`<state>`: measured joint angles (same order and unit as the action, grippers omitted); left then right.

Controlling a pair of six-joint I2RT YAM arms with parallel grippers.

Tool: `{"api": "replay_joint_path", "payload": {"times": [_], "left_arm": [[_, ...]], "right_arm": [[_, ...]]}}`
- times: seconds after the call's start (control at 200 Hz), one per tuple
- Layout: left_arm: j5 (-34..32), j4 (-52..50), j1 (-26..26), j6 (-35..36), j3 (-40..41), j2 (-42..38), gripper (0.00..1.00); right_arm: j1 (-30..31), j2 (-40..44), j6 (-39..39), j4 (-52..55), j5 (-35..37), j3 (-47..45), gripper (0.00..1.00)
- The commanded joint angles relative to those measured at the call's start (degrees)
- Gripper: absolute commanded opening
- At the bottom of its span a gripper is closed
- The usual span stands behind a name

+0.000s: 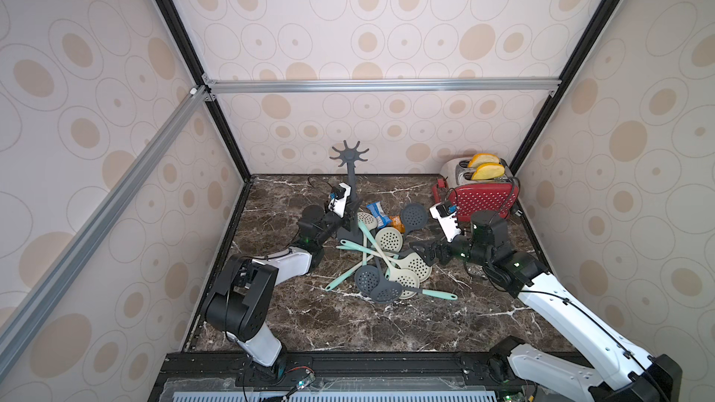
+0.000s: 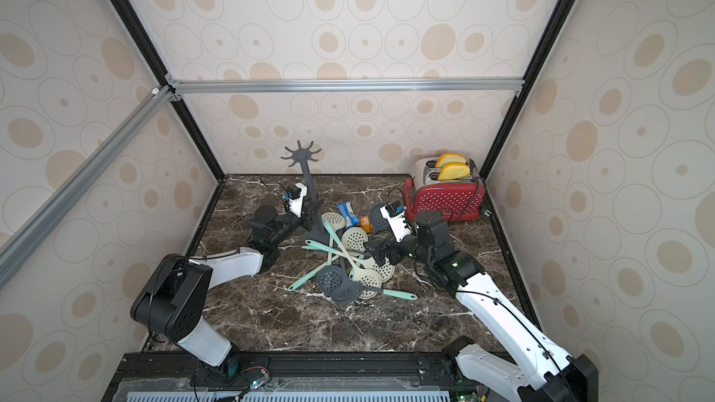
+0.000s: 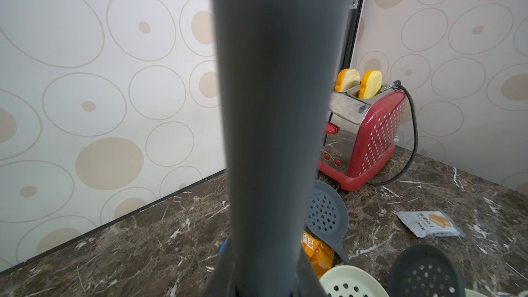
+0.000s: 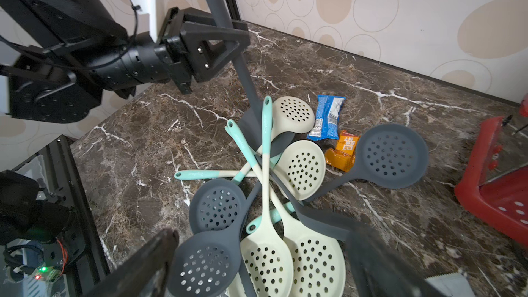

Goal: Hang the skimmer on the kitchen utensil rack
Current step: Move the rack to the center of the board, then pick up the skimmer from the center of the board.

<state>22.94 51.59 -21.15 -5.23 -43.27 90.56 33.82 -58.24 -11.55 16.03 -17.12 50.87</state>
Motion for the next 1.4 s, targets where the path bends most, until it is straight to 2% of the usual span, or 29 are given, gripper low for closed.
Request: {"api": "replay_joint_path", "payload": {"times": [0.0,0.08,0.21,0.351,0.411,0.591,0.596,0.601,0.621,0.701,0.891,0.997,1.092,1.207,1.277,1.397], "left_arm": [[3.0,2.0,2.8,-1.8,-0.2,-3.8,0.00],[3.4,1.9,5.3,-2.1,0.7,-4.7,0.00],[3.1,-0.1,6.6,-0.6,1.4,-5.6,0.00],[3.2,0.6,6.6,-1.7,2.7,-5.7,0.00],[3.6,0.6,6.6,-2.7,2.8,-6.0,0.22],[-0.1,-5.4,6.6,-3.2,3.3,-11.2,0.64],[-0.2,-5.7,6.6,-3.2,3.3,-11.4,0.67],[-0.4,-6.0,6.6,-3.2,3.3,-11.4,0.73],[-0.9,-7.2,6.6,-3.0,3.4,-12.3,0.80],[-5.4,-11.7,6.6,-3.0,4.4,-16.4,0.89],[-17.3,-23.7,6.6,-8.3,7.9,-28.4,0.99],[-23.2,-33.2,6.6,-12.6,9.6,-36.0,0.99],[-29.1,-42.2,6.6,-17.0,10.8,-43.0,0.99],[-34.7,-53.1,6.6,-23.5,10.9,-50.0,0.99],[-35.6,-59.8,6.6,-27.7,9.6,-51.9,0.99],[-33.5,-71.0,6.6,-33.5,5.4,-51.3,0.99]], "right_arm": [[2.0,-0.6,1.4,3.8,4.8,2.2,0.98],[4.3,-1.7,2.7,5.1,7.7,3.0,0.98],[8.3,-3.8,3.8,6.0,10.3,3.9,0.98],[10.0,-6.2,3.6,6.3,9.3,4.7,0.97],[10.1,-7.7,3.7,7.0,8.0,5.4,0.95],[10.2,-13.2,4.3,11.8,6.7,9.3,0.78],[10.2,-13.3,4.3,11.9,6.7,9.4,0.78],[10.2,-13.3,4.3,11.9,6.7,9.4,0.78],[10.2,-14.0,4.3,12.2,6.6,9.8,0.77],[10.5,-17.2,4.4,14.4,6.2,11.7,0.71],[12.0,-25.6,4.0,14.8,4.0,15.4,0.60],[13.5,-28.8,4.3,14.6,4.2,17.4,0.56],[15.8,-31.2,4.7,16.5,6.6,19.4,0.56],[16.5,-34.1,1.6,18.1,10.9,20.6,0.53],[16.4,-36.1,0.7,18.5,12.8,21.7,0.52],[16.3,-40.7,1.8,21.4,12.3,26.5,0.51]]}}
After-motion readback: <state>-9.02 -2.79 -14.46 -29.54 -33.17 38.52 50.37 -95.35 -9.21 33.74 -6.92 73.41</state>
